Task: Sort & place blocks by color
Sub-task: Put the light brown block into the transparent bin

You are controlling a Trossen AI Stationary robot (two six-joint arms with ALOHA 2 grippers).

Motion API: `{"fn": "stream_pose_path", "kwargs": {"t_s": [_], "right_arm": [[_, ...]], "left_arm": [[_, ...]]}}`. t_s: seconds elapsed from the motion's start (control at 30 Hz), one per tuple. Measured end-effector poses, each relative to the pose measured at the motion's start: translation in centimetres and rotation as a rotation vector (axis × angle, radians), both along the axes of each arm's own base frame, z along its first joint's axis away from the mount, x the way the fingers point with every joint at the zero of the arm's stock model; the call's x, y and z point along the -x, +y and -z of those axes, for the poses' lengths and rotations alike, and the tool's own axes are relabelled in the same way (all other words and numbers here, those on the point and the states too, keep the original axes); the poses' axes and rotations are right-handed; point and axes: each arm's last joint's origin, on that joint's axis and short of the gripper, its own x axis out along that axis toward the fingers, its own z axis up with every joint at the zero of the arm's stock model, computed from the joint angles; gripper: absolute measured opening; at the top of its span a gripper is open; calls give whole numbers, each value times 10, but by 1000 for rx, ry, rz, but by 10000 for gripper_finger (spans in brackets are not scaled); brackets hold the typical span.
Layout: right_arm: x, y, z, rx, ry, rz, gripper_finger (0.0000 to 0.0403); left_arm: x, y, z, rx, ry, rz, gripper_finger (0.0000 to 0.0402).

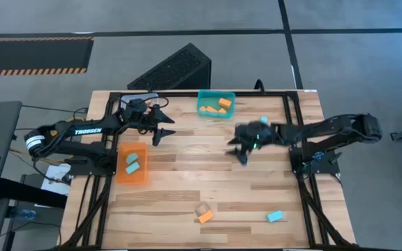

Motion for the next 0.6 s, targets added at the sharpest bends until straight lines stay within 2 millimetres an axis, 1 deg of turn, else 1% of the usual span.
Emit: {"fn": "stream_pose_path", "kwargs": {"t_s": [0.13,0.2,0.27,0.4,0.5,0.6], "right_arm": [[-23,48,3,96,-165,-242,270],[-32,68,12,151,-208,-345,270],[-39,85,24,200,-235,-428,270],[-55,106,46,204,-288,-482,270],[-72,118,55,174,-295,-501,270],[-90,134,62,154,-295,-572,270]], "left_arm": [[0,-1,0,8,-3,10,228],[0,-1,0,18,-6,16,228],[0,-1,0,24,-7,20,228],[0,-1,0,27,-7,21,228],[0,-1,0,27,-7,22,228],[0,-1,0,27,-6,22,228]]}}
